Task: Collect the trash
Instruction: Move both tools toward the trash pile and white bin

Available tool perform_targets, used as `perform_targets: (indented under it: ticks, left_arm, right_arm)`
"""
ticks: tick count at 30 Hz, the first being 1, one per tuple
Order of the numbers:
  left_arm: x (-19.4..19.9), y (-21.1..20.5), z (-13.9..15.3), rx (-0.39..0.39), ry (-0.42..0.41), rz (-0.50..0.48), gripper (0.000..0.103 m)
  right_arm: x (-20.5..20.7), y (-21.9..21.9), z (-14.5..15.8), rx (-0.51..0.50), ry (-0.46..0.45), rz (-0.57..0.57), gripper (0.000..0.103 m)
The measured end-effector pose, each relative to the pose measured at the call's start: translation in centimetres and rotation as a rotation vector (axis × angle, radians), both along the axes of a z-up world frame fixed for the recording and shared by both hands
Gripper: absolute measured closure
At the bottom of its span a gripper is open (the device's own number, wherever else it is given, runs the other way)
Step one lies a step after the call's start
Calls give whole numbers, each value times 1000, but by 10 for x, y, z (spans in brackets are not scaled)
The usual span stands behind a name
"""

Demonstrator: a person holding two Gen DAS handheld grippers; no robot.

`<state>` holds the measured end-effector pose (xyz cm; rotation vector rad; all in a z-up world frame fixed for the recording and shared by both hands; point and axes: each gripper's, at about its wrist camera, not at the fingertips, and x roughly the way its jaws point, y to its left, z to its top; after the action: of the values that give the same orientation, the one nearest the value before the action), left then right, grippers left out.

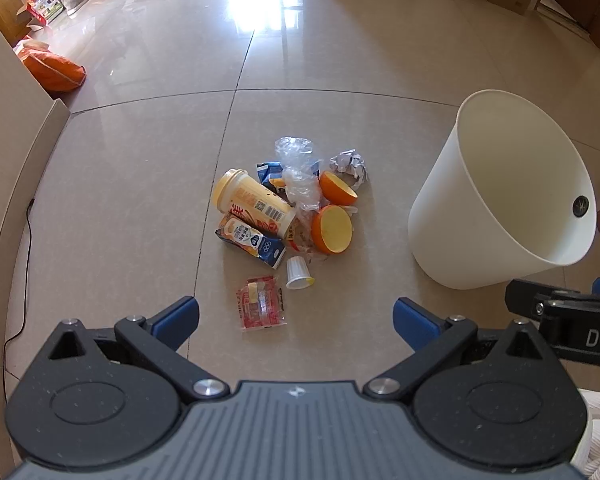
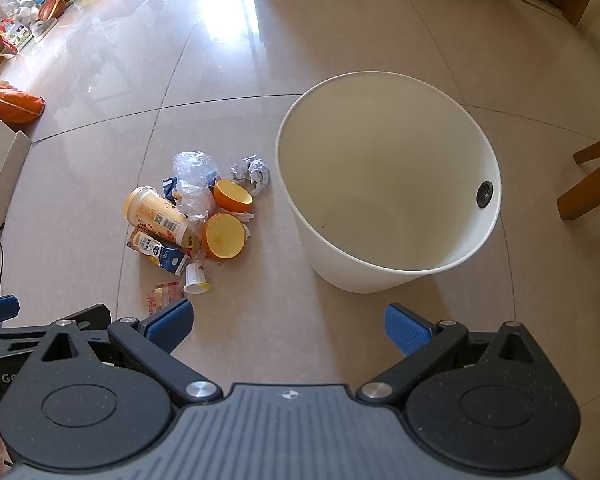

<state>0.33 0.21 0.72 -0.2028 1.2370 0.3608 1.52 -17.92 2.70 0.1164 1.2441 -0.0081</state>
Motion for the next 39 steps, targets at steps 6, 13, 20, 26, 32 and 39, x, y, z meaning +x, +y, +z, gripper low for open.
perform_targets:
  ticks: [6, 13, 20, 26, 32, 39]
  left_arm:
    - [0, 0, 0, -1, -1, 18, 1]
    - [2, -2, 0, 12, -5, 103, 1]
    - [5, -2, -3, 17, -12, 178, 1]
    - [7, -1, -6, 15, -21, 192, 1]
    - [9, 3, -9, 3, -42, 189, 1]
    - [13, 4, -15, 18, -57, 176, 1]
  right_arm:
    - [0, 0, 0, 0, -1, -2, 0]
    - [0, -1, 1, -1, -6, -3, 0]
    - [-1, -2, 3, -2, -15, -12, 0]
    - [0, -1, 2, -9, -19, -19, 0]
    - [2, -1, 1, -8, -28, -30, 0]
    - [4, 1, 0, -10, -43, -26, 0]
